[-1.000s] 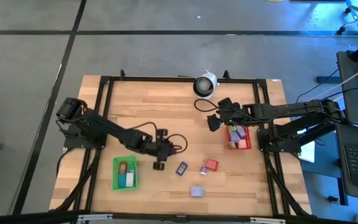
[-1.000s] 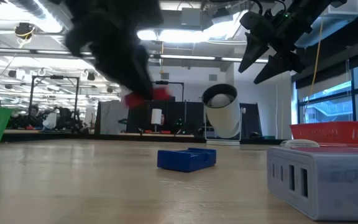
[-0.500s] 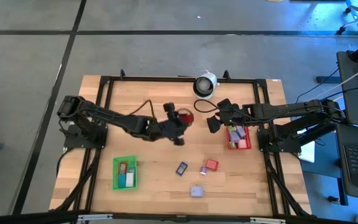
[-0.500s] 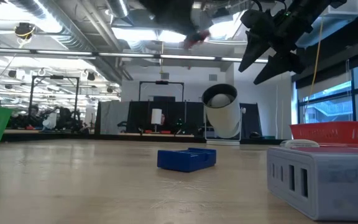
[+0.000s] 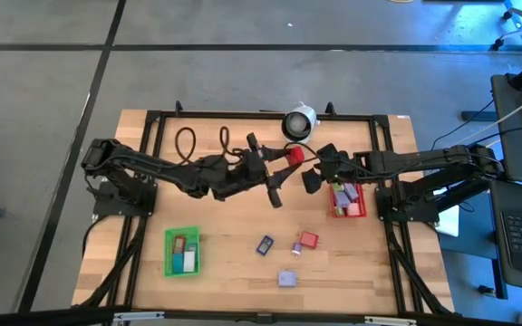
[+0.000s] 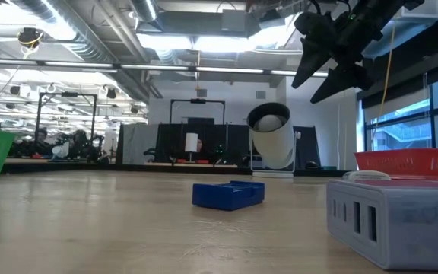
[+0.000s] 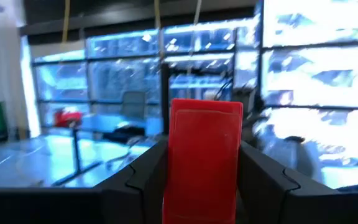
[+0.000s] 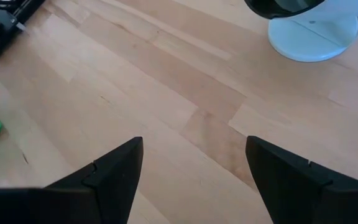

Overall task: Pick & Place Office items
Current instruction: Put the red digital clock into the green bin

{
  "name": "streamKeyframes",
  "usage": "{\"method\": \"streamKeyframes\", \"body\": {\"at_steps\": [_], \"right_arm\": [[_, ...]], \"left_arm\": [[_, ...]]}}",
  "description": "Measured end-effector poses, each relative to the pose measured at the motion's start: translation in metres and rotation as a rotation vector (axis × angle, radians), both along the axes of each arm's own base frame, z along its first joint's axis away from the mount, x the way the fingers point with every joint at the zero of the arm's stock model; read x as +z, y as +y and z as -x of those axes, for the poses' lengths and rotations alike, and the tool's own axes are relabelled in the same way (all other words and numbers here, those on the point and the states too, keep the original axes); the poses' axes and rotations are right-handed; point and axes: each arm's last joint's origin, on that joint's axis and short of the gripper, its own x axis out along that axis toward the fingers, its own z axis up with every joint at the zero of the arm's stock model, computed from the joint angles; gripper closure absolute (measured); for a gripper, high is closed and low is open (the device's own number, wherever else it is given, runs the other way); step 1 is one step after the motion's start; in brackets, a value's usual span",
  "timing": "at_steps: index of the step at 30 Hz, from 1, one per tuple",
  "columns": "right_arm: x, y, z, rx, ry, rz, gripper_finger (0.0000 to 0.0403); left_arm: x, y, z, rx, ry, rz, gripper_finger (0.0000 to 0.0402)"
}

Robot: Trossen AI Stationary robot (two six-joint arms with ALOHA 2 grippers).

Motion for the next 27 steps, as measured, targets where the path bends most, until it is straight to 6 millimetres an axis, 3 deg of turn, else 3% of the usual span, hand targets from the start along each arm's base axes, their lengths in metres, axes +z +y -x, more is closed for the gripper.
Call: {"method": "streamKeyframes", "body": {"at_steps": [6, 14, 22, 27], "right_arm": [[0.0, 0.0, 0.0, 0.003, 0.001, 0.007, 0.0117], [0.0, 0.0, 0.0, 0.022, 0.011, 0.023, 0.0117], [0.0, 0.0, 0.0, 0.077, 0.037, 0.069, 0.0117], [0.0, 0.0, 0.0, 0.11, 0.053, 0.099, 0.0117]], "left_arm": [[0.005, -0.001, 0.001, -0.061, -0.066, 0.023, 0.0245], [-0.001, -0.005, 0.007, -0.006, 0.002, 0.169, 0.024], [0.008, -0.025, 0.042, -0.047, 0.085, 0.43, 0.0239], [-0.003, -0.049, 0.068, -0.085, 0.23, 0.625, 0.024]]}}
